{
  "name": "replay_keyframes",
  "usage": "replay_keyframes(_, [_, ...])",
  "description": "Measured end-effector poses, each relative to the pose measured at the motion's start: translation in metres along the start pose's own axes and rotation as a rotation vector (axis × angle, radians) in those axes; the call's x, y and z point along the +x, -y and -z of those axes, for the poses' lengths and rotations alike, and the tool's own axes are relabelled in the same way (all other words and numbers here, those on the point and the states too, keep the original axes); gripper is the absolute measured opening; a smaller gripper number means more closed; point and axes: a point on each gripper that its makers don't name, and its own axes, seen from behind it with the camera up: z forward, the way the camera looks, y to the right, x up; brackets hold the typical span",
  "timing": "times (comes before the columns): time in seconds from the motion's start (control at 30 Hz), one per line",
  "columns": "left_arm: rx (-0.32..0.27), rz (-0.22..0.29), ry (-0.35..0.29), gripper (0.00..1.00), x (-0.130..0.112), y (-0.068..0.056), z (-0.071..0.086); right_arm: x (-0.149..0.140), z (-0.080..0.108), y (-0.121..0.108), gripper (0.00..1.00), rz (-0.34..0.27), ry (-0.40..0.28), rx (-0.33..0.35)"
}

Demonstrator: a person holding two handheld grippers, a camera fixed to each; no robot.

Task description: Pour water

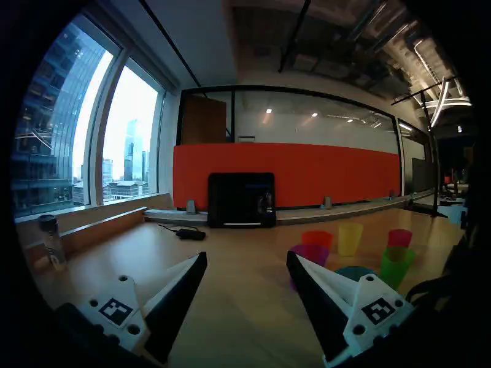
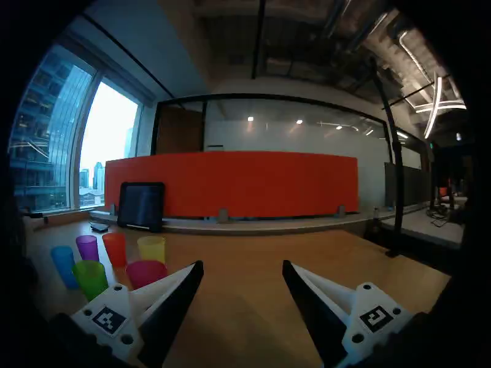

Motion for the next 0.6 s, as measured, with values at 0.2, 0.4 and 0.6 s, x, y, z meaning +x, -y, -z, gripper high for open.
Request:
replay_keyframes(0.2, [0.000,0.000,0.000,0.96,-0.0002,0.0004,0.0003,0.0002,0.0003,0.0000,0.99,0.000,0.000,0.000])
replay_keyframes(0.4, [0.000,0.000,0.000,0.96,0.0005,-0.0004,0.0001,0.0003,0.0004,0.0002,1.00,0.000,0.000,0.000])
replay_keyframes(0.6, [0.000,0.000,0.000,0.97,0.0003,-0.0009,0.0000,0.0002,0.0002,-0.0001,1.00,0.000,0.000,0.000])
